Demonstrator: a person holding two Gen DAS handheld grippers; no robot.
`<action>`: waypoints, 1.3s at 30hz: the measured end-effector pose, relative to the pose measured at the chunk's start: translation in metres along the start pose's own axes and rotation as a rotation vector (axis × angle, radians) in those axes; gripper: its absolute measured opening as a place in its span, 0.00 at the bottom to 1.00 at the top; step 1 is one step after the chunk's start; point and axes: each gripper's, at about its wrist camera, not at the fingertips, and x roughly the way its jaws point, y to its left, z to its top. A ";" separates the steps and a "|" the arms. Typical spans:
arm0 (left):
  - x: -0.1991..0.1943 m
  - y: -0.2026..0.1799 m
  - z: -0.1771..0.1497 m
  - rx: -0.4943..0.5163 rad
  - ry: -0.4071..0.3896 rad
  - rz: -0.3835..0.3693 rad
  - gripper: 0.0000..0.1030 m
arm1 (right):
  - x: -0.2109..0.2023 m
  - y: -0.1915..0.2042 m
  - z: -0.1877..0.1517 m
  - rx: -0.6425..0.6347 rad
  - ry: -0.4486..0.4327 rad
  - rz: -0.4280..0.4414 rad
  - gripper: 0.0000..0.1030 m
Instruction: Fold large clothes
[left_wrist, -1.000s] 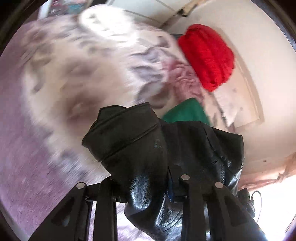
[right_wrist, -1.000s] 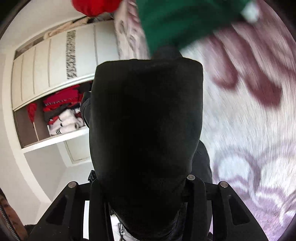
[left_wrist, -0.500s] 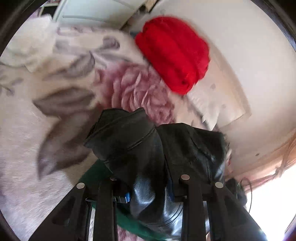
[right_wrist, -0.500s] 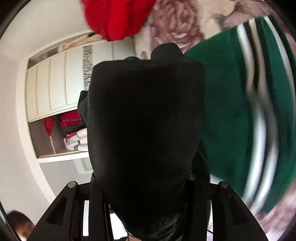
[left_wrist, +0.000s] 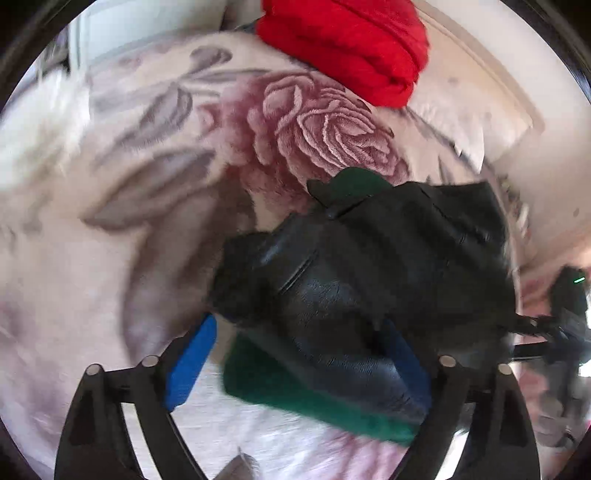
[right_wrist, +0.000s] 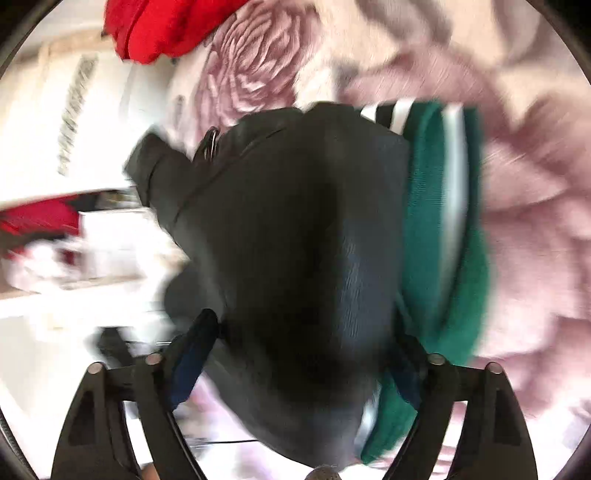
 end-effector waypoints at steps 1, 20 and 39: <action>-0.003 -0.003 0.001 0.041 -0.005 0.037 0.90 | -0.004 0.009 -0.010 -0.020 -0.026 -0.081 0.93; -0.171 -0.045 -0.031 0.445 -0.109 0.181 0.96 | -0.100 0.188 -0.269 0.048 -0.492 -0.763 0.99; -0.486 -0.043 -0.117 0.484 -0.272 0.080 0.96 | -0.318 0.395 -0.541 0.031 -0.758 -0.787 0.99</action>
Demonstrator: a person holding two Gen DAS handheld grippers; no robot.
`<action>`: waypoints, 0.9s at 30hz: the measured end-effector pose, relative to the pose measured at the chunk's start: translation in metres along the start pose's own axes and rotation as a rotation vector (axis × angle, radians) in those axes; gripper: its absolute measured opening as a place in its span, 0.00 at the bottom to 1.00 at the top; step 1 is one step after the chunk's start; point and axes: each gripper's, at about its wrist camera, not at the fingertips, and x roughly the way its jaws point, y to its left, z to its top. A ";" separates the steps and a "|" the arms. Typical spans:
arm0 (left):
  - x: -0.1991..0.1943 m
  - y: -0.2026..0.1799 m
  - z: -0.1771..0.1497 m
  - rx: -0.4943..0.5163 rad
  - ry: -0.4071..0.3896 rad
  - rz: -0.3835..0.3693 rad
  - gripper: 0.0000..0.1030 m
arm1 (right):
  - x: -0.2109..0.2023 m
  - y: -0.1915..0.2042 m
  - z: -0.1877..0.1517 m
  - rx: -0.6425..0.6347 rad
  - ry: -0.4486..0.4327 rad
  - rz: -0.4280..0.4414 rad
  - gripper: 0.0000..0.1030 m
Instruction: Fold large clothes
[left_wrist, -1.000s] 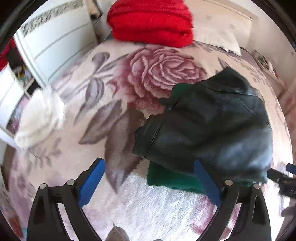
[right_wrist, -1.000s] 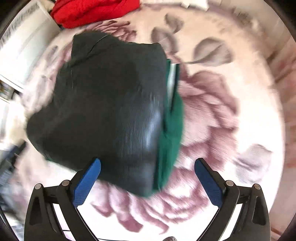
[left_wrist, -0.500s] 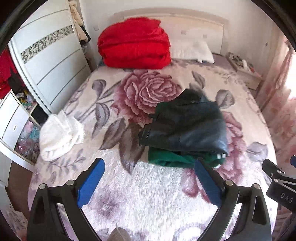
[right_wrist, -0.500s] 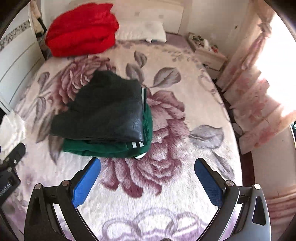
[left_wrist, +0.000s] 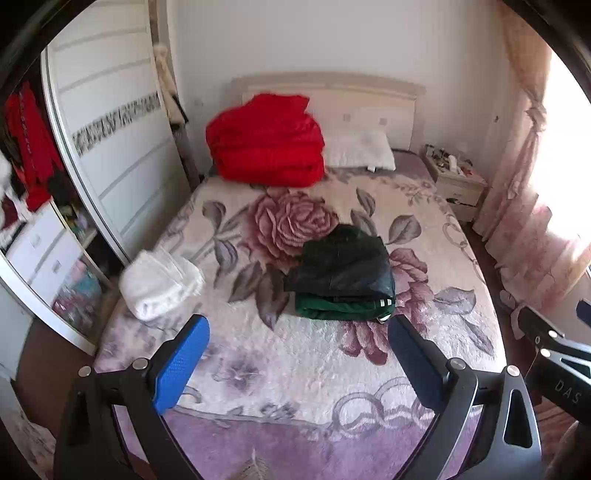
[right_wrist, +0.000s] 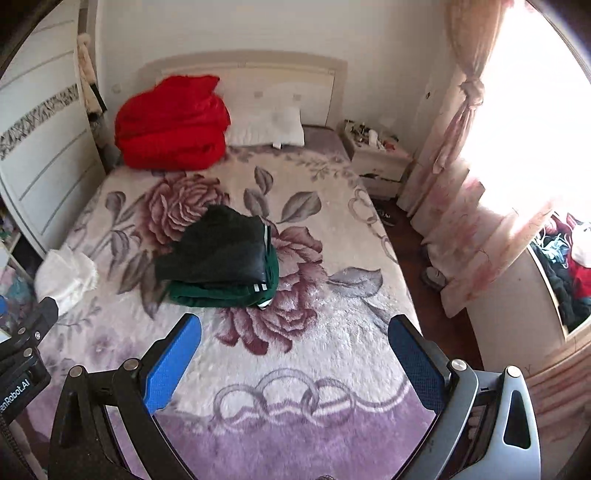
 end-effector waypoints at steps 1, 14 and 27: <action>-0.015 0.000 0.000 0.001 -0.016 0.000 0.96 | -0.015 -0.003 -0.001 0.001 -0.015 0.003 0.99; -0.118 0.004 -0.014 -0.027 -0.116 0.005 0.96 | -0.154 -0.026 -0.027 -0.026 -0.119 0.072 0.99; -0.152 0.010 -0.028 -0.049 -0.163 0.009 0.96 | -0.213 -0.035 -0.042 -0.045 -0.181 0.094 0.99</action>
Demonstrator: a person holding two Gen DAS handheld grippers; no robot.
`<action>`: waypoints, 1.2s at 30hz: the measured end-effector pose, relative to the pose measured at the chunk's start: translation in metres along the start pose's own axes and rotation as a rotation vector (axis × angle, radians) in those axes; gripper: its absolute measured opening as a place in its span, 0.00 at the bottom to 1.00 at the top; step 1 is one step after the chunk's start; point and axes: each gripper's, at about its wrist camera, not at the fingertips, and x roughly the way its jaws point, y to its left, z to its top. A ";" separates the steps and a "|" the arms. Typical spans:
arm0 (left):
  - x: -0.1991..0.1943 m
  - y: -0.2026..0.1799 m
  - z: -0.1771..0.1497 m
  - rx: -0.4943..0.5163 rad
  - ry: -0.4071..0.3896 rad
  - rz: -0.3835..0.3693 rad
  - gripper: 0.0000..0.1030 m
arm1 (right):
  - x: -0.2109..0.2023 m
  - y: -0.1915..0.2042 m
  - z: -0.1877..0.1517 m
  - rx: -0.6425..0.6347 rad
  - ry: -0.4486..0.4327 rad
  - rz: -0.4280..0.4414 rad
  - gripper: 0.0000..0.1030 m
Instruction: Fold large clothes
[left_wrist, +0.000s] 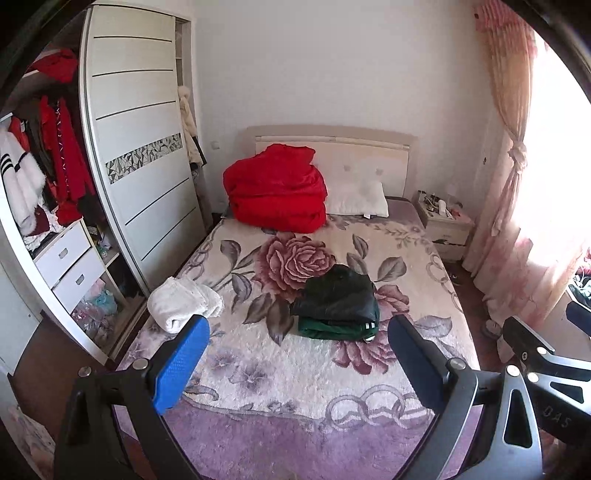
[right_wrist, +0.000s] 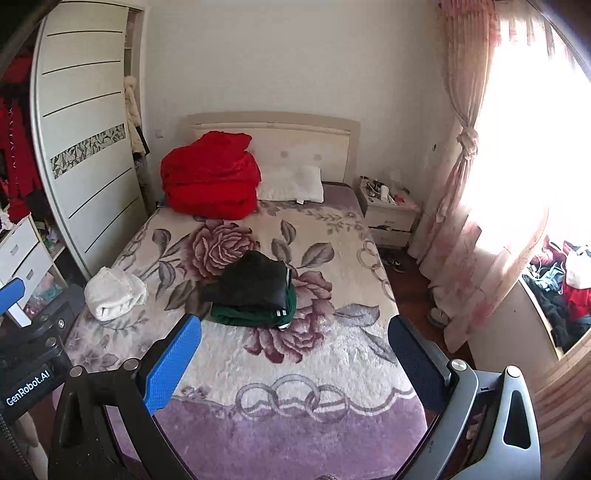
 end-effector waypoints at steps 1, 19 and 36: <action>-0.001 0.001 -0.001 -0.002 -0.001 0.004 0.96 | -0.002 0.001 -0.001 -0.002 0.001 0.004 1.00; -0.021 0.006 -0.001 0.009 -0.043 0.019 0.99 | -0.012 -0.004 -0.001 -0.003 -0.019 0.015 1.00; -0.027 0.007 0.000 0.006 -0.049 0.017 0.99 | -0.023 -0.012 -0.008 0.019 -0.019 0.011 1.00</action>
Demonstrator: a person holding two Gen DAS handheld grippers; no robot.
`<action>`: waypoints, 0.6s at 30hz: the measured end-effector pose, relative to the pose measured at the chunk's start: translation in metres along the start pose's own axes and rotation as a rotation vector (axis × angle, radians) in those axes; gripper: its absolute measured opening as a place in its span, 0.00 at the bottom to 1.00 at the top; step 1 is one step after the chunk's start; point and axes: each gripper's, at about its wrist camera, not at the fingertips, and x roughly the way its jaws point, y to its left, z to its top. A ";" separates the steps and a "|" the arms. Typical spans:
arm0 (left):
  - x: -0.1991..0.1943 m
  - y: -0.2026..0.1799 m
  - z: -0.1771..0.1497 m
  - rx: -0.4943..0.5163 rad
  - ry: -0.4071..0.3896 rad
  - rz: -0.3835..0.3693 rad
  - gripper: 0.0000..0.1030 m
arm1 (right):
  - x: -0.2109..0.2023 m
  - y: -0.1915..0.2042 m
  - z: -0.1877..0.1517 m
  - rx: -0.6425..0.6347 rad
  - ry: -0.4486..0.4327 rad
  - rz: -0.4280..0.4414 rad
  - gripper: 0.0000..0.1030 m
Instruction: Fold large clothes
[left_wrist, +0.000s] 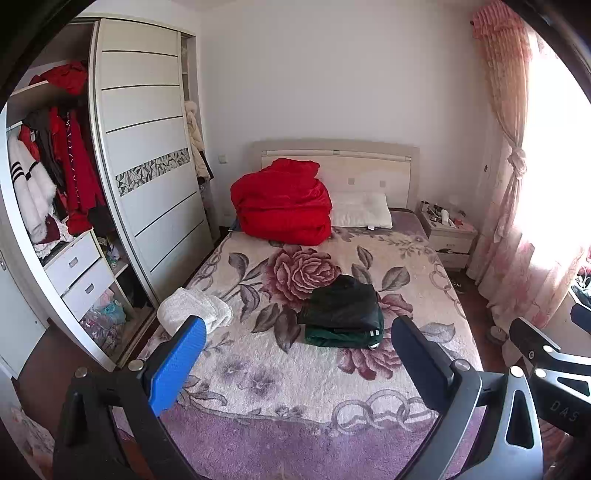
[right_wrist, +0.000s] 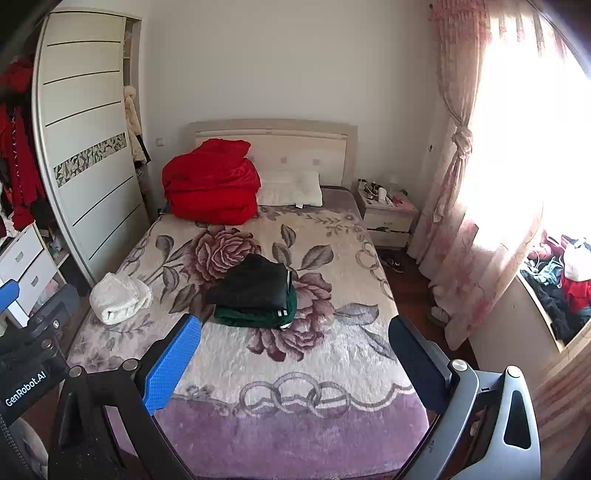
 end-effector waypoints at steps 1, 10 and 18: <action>-0.001 0.000 0.000 0.001 -0.001 0.001 0.99 | 0.000 0.000 -0.001 0.001 -0.001 -0.001 1.00; -0.004 -0.001 0.002 0.005 -0.002 0.001 1.00 | -0.005 -0.002 -0.007 0.005 0.002 -0.003 1.00; -0.007 -0.006 0.003 0.009 -0.006 0.004 1.00 | -0.012 -0.003 -0.017 0.007 0.003 -0.013 1.00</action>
